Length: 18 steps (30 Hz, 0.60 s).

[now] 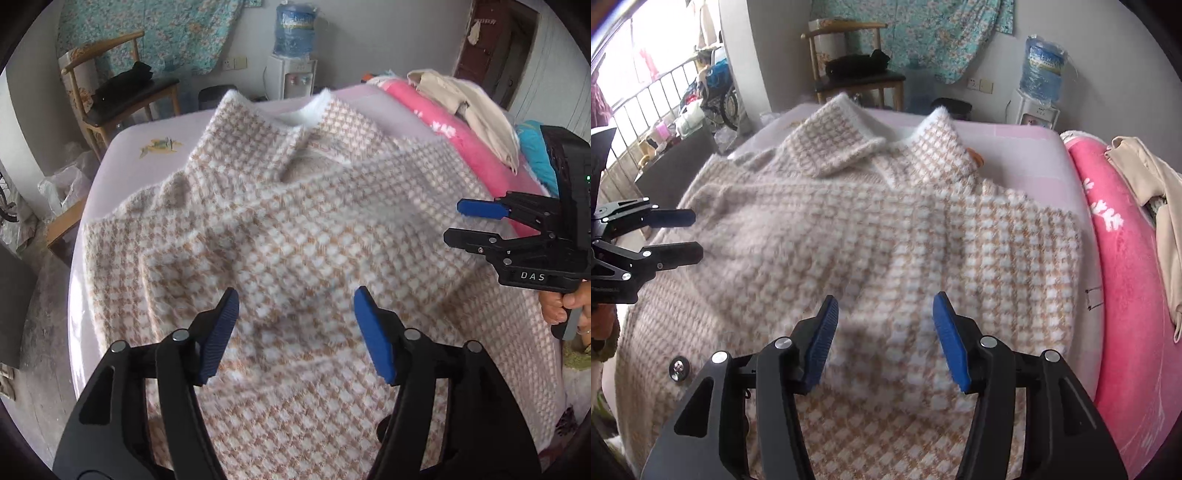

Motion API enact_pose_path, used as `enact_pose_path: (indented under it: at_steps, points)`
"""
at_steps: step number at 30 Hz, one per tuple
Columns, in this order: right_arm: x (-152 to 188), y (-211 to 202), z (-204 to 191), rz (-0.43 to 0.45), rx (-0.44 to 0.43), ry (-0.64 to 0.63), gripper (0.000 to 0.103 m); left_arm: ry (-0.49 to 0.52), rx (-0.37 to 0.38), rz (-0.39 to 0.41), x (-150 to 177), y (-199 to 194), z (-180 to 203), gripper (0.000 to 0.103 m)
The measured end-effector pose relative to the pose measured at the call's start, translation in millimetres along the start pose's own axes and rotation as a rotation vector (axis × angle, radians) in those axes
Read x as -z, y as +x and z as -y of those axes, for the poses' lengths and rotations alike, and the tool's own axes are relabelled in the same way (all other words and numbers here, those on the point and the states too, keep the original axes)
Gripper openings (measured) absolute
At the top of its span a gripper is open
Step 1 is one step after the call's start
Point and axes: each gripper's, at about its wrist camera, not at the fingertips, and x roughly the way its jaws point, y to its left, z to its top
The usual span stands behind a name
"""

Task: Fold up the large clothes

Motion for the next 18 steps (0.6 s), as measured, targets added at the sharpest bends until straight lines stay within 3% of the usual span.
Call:
enact_pose_path:
  at_steps: [2, 5, 9, 11, 14, 18]
  points:
    - [9, 15, -3, 0.0, 0.039, -0.022, 0.058, 0.021, -0.083, -0.043, 8, 21, 1, 0.073]
    - [7, 6, -6, -0.013, 0.072, 0.008, 0.058, -0.028, -0.1, -0.012, 9, 11, -2, 0.073]
    - [20, -33, -10, 0.035, 0.021, 0.062, 0.058, -0.049, -0.088, 0.031, 26, -25, 7, 0.074]
    - [34, -53, -15, 0.045, -0.004, 0.074, 0.058, -0.021, -0.11, 0.019, 43, -42, 19, 0.079]
    - [63, -76, -26, 0.036, -0.033, 0.082, 0.08, 0.005, -0.129, -0.004, 73, -59, 37, 0.084]
    - [99, -87, -40, -0.014, -0.038, 0.102, 0.082, -0.022, -0.15, -0.079, 111, -59, 53, 0.085]
